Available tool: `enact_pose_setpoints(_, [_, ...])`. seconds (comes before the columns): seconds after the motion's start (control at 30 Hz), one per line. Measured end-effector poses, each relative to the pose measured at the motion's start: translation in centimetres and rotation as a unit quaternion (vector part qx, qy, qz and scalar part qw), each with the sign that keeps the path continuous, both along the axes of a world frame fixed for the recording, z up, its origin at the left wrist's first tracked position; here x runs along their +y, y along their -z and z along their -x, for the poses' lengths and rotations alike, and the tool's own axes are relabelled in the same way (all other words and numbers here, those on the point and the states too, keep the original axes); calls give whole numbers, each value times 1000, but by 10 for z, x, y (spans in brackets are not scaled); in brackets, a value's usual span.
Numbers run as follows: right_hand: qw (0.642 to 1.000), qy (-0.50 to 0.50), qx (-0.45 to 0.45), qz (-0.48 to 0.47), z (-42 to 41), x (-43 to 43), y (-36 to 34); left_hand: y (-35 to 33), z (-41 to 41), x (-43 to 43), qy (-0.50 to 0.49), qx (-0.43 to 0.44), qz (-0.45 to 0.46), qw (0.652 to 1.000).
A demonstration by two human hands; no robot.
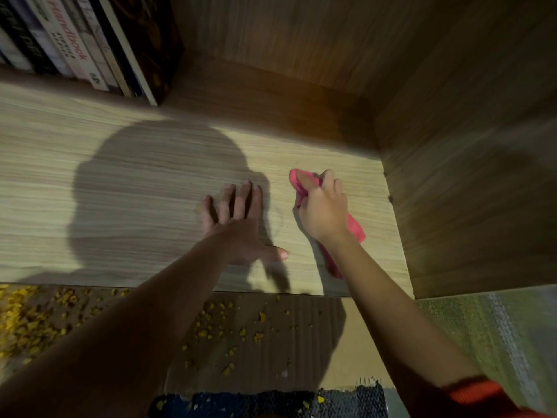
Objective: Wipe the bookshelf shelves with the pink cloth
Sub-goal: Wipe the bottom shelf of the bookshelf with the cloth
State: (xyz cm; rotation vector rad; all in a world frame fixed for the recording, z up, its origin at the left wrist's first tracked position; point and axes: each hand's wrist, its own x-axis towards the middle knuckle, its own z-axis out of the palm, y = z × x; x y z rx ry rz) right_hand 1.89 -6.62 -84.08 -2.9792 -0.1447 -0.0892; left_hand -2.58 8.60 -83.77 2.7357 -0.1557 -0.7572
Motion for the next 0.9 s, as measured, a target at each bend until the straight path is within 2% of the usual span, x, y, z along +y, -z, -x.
enact_pose_setpoints(0.07, [998, -55, -21, -9, 18, -5, 3, 0, 0, 0, -2, 2, 1, 1000])
enact_pose_setpoints(0.13, [998, -63, -20, -7, 11, -14, 2, -2, 0, 0, 1, 4, 0, 1000])
enact_pose_setpoints(0.27, [997, 61, 43, -13, -36, -20, -6, -4, 0, -1, 2, 3, -6, 1000])
enact_pose_setpoints(0.33, [996, 85, 38, 6, -39, -13, -5, -5, 0, -1, 1, 5, -7, 1000])
enact_pose_setpoints(0.4, [998, 63, 20, 16, -22, -5, -3, -5, 0, -1, 0, 7, -4, 1000])
enact_pose_setpoints(0.5, [999, -30, -10, 5, 15, -2, 1, -3, 0, 0, -3, 6, -4, 1000])
enact_pose_setpoints(0.57, [998, -59, 8, 1, 18, -9, -1, -3, 0, 0, -2, 7, -4, 1000])
enact_pose_setpoints(0.67, [999, 1, 35, 2, -6, -17, -4, -4, 0, -1, 1, 9, -1, 1000])
enact_pose_setpoints(0.73, [998, 62, 32, -2, -17, -11, -4, -4, 0, -1, -2, 8, -2, 1000])
enact_pose_setpoints(0.8, [996, 81, 20, -11, -12, 0, -2, -4, 0, -1, -5, 10, -2, 1000])
enact_pose_setpoints(0.9, [1000, -15, 1, -3, 16, 0, 0, -3, 0, -2, -5, 8, -1, 1000])
